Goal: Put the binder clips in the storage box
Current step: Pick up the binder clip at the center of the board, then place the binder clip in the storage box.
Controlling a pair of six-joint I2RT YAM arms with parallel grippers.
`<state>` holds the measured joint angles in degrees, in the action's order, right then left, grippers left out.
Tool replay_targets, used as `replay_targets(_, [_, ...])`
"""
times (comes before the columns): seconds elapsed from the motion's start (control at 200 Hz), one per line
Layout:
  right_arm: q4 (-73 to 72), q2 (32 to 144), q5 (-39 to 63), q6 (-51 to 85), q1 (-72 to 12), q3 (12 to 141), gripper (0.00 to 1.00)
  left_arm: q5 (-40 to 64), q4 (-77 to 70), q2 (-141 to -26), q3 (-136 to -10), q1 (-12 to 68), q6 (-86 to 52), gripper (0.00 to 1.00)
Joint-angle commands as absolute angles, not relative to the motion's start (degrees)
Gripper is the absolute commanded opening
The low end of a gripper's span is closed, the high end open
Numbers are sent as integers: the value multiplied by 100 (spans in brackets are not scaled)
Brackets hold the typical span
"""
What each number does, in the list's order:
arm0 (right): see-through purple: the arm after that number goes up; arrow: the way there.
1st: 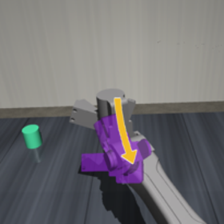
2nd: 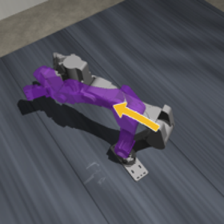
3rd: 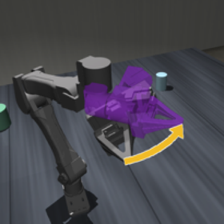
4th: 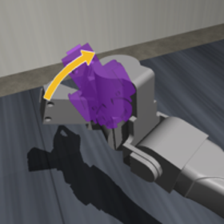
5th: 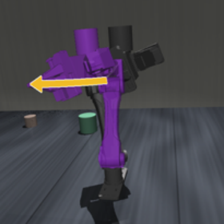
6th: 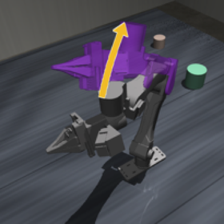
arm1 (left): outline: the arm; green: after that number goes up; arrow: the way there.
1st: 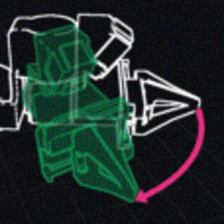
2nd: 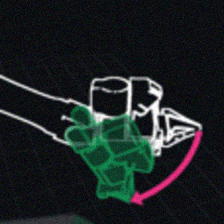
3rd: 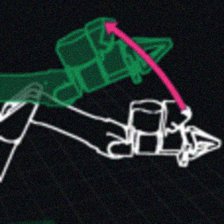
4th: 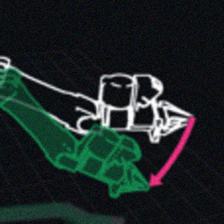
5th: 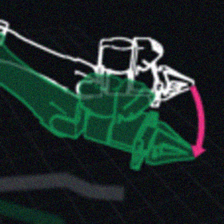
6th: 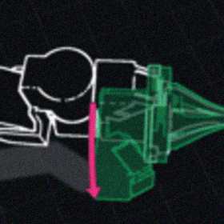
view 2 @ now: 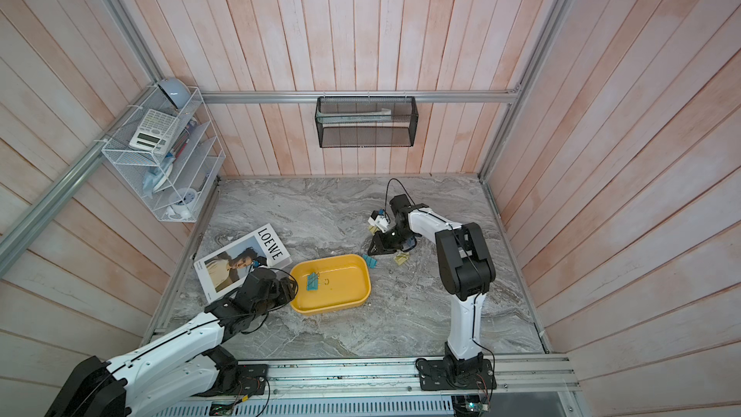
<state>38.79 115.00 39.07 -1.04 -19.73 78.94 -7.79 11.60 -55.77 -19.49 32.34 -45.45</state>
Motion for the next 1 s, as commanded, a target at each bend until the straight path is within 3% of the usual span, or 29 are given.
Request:
replay_targets(0.0, [3924,11768,4073,-133,-1991,8077,17,-791,1182,-5592,-1911,3208,-4474,65])
replay_targets(0.12, [3986,11733,4174,-123,-1985,8185,0,-791,1222,-5588,-1942,3208,-4441,65])
replay_targets(0.29, [4030,11043,3799,187,-1749,8068,0,-793,1213,-5534,-1907,3207,-4438,65])
replay_targets(0.525, [4199,9724,2490,832,-1747,8054,0,-757,1154,-5612,-1915,3208,-4395,65])
replay_targets(0.615, [3916,9131,1881,1331,-2195,7748,0,-743,1127,-5608,-1907,3208,-4399,65])
replay_targets(0.75, [2843,8410,653,2457,-3521,6912,0,-730,1046,-5662,-1878,3201,-4395,66])
replay_targets(0.995, [1559,8713,-118,3670,-4654,6160,0,-657,914,-5704,-1834,3202,-4379,65])
